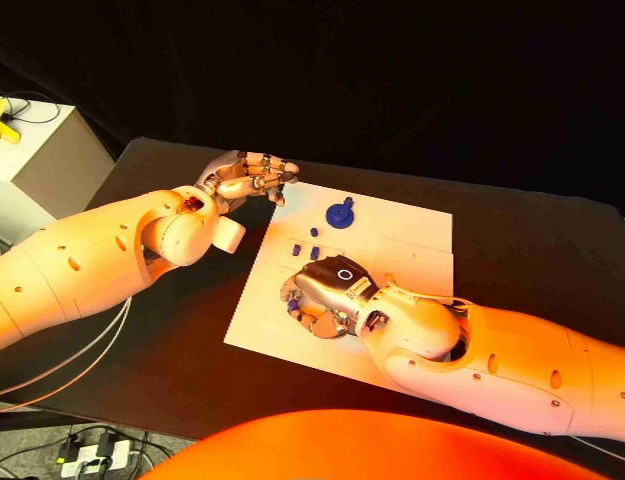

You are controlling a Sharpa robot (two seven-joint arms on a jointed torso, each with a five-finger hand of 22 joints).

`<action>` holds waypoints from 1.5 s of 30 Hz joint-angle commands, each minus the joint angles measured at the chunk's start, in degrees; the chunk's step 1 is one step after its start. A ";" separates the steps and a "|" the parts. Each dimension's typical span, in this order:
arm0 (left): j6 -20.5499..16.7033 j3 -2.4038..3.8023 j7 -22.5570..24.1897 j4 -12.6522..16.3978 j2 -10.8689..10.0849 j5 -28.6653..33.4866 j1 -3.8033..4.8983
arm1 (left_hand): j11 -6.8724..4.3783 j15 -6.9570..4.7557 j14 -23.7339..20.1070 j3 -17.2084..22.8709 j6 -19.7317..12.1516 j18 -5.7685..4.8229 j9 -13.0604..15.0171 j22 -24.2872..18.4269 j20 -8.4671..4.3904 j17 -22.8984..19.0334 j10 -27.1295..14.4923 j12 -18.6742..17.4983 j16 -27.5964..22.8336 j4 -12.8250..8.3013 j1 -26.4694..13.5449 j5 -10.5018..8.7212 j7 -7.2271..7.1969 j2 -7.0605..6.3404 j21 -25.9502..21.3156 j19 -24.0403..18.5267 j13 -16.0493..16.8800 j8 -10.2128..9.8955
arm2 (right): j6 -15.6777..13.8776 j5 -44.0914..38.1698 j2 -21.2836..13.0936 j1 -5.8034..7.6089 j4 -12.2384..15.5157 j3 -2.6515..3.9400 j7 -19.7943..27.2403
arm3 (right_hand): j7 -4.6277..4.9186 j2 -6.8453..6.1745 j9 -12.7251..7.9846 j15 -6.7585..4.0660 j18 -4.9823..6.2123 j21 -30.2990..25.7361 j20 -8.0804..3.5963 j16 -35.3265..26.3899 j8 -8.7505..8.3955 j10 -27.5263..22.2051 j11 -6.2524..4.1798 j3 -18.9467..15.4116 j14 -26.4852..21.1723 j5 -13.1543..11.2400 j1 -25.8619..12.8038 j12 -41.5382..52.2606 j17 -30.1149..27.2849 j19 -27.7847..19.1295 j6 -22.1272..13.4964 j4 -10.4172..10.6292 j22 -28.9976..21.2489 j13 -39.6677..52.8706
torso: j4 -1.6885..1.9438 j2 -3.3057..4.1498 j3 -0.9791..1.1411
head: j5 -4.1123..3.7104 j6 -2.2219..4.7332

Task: Assemble the parts on the task board

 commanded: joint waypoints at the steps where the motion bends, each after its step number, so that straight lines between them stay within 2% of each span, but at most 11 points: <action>1: 0.94 0.05 0.12 0.18 0.04 0.10 0.02 | -0.02 -0.10 -0.33 -0.11 -0.34 -0.47 0.09 -0.05 0.04 -0.02 -0.22 0.37 -0.04 0.09 -0.53 -0.29 -0.11 0.15 -0.32 0.49 -0.07 0.13 | -0.82 -0.16 0.12 -0.18 -0.09 -0.13 1.55 | 0.02 -1.12 -0.25 0.40 1.42 -2.62 0.13 -1.11 -0.76 -2.20 0.35 -0.83 -0.53 -0.18 -0.56 -0.21 -1.86 -1.06 -1.03 0.05 -2.08 -0.24 | -0.04 -0.01 0.00 | 0.03 -0.07; 12: 1.00 0.05 0.07 0.15 -0.06 0.08 0.02 | -0.03 -0.10 -0.38 -0.12 -0.39 -0.46 0.10 -0.17 0.04 -0.02 -0.31 0.43 -0.04 0.15 -0.40 -0.27 -0.14 0.22 -0.48 0.56 -0.09 0.24 | -1.52 -0.07 -0.49 -0.19 -0.22 -0.18 2.27 | 0.13 1.54 -1.50 1.01 3.43 -15.80 0.75 -7.70 -3.72 -10.89 1.12 -14.61 -3.91 0.37 2.53 2.47 -11.61 -4.54 -4.33 0.57 -12.20 -0.33 | -0.09 0.00 0.05 | -0.01 -0.08; 18: 1.01 0.05 0.03 0.11 -0.06 0.07 0.02 | -0.03 -0.10 -0.38 -0.12 -0.39 -0.46 0.10 -0.17 0.04 -0.02 -0.31 0.43 -0.04 0.15 -0.40 -0.27 -0.14 0.22 -0.48 0.56 -0.09 0.24 | -2.40 -0.01 -0.69 -0.19 -0.19 -0.19 2.19 | -0.46 2.66 -2.03 1.55 4.26 -22.17 1.24 -10.14 -4.92 -15.56 1.78 -23.30 -5.88 0.62 7.36 5.09 -15.48 -5.93 -5.73 4.99 -16.88 -0.28 | -0.07 0.01 0.09 | -0.17 -0.01; 22: 1.03 0.05 0.02 0.08 -0.03 0.07 0.02 | -0.03 -0.10 -0.38 -0.12 -0.39 -0.46 0.10 -0.17 0.04 -0.02 -0.31 0.43 -0.04 0.15 -0.40 -0.27 -0.14 0.22 -0.48 0.56 -0.09 0.24 | -4.38 0.77 -1.44 -0.22 0.26 -0.19 2.32 | -0.87 1.65 -2.21 1.89 4.80 -26.64 1.50 -11.26 -5.45 -18.91 2.21 -27.92 -6.87 0.96 11.61 7.22 -17.60 -6.58 -6.59 11.28 -20.13 -0.33 | -0.04 -0.03 0.07 | -0.49 0.23; 25: 1.06 0.05 0.04 0.09 -0.05 0.07 0.02 | -0.03 -0.10 -0.38 -0.12 -0.39 -0.46 0.10 -0.17 0.04 -0.02 -0.31 0.43 -0.04 0.15 -0.40 -0.27 -0.14 0.22 -0.48 0.56 -0.09 0.24 | -6.55 2.95 -3.24 -0.22 1.53 -0.04 2.99 | -0.98 1.63 -2.24 1.94 4.86 -27.16 1.55 -11.17 -5.55 -19.31 2.24 -29.43 -6.81 1.51 11.49 7.87 -17.59 -6.48 -6.82 11.54 -20.48 -0.27 | -0.07 -0.06 0.06 | -0.85 0.51; 28: 1.05 0.04 0.05 0.07 -0.12 0.07 0.02 | -0.03 -0.10 -0.38 -0.12 -0.39 -0.46 0.10 -0.17 0.04 -0.02 -0.31 0.43 -0.04 0.15 -0.40 -0.27 -0.14 0.22 -0.48 0.56 -0.09 0.24 | -8.49 7.81 -5.61 0.02 2.97 0.45 4.13 | -0.53 2.55 -2.24 1.51 4.68 -25.81 1.27 -10.52 -5.50 -17.41 1.64 -29.71 -5.94 1.68 11.21 9.72 -16.81 -5.38 -6.78 11.45 -19.42 0.01 | -0.23 -0.11 0.06 | -1.28 0.88; 33: 1.03 0.04 0.17 0.10 -0.34 0.07 -0.04 | -0.03 -0.10 -0.38 -0.12 -0.39 -0.46 0.10 -0.17 0.04 -0.02 -0.31 0.43 -0.04 0.15 -0.40 -0.27 -0.14 0.22 -0.48 0.56 -0.09 0.24 | -9.17 27.04 -12.70 2.89 5.57 1.16 7.99 | 1.59 4.59 -1.77 0.79 4.28 -24.29 0.53 -10.23 -3.86 -6.47 0.88 -26.99 -4.77 2.17 10.90 14.37 -15.96 -4.11 -3.19 11.20 -18.04 0.83 | -0.56 -0.34 0.06 | -4.18 1.87; 38: 0.82 0.03 0.26 0.30 -0.79 0.09 -0.39 | -0.03 -0.10 -0.42 -0.19 -0.47 -0.46 0.11 -0.28 0.04 -0.02 -0.36 0.49 -0.04 0.21 -0.32 -0.29 -0.14 0.20 -0.62 0.64 -0.09 0.33 | -5.46 41.67 -20.12 6.17 7.41 1.35 8.76 | -0.69 4.35 -1.31 -1.26 4.17 -23.05 -0.96 -9.59 -1.78 5.49 -1.94 -25.16 -3.63 -0.70 7.88 19.08 -14.57 -3.15 0.34 11.20 -16.80 4.15 | -1.08 -0.63 0.17 | -6.11 2.36; 40: 0.73 0.03 0.28 0.50 -1.01 0.11 -0.76 | -0.03 -0.10 -0.43 -0.19 -0.46 -0.46 0.11 -0.28 0.04 -0.02 -0.35 0.50 -0.04 0.21 -0.32 -0.28 -0.15 0.21 -0.62 0.64 -0.09 0.34 | -3.87 45.52 -23.01 7.03 8.39 1.38 8.08 | -2.03 3.74 -0.67 -2.48 2.98 -16.41 -2.22 -3.84 -0.32 10.10 -3.38 -26.54 -0.27 -1.05 5.34 31.40 -4.83 -0.58 1.78 10.90 -11.54 15.61 | -1.28 -0.79 0.29 | -6.97 2.28; 41: 0.69 0.03 0.29 0.59 -1.11 0.13 -0.95 | -0.03 -0.10 -0.43 -0.19 -0.46 -0.46 0.11 -0.28 0.04 -0.02 -0.35 0.50 -0.04 0.21 -0.32 -0.28 -0.15 0.21 -0.62 0.64 -0.09 0.34 | -2.96 47.06 -24.51 7.39 8.95 1.39 7.44 | -3.02 3.40 0.13 -2.85 2.29 -13.87 -2.54 1.57 0.78 9.57 -3.23 -27.15 1.34 -0.71 4.55 51.18 4.39 0.29 1.66 10.29 -9.28 38.13 | -1.33 -0.83 0.32 | -7.51 2.42; 45: 0.61 0.03 0.34 0.81 -1.21 0.15 -1.43 | -0.03 -0.10 -0.43 -0.19 -0.46 -0.46 0.11 -0.28 0.04 -0.02 -0.35 0.50 -0.04 0.21 -0.32 -0.28 -0.15 0.21 -0.62 0.64 -0.09 0.34 | 0.72 49.83 -28.83 8.12 10.57 1.36 3.88 | -2.93 6.10 2.93 -3.10 0.74 -3.79 -2.65 9.92 4.40 16.56 -4.00 -28.62 4.08 1.48 -0.46 78.16 19.77 2.68 2.18 11.07 -0.75 73.36 | -1.69 -1.12 0.49 | -8.66 2.48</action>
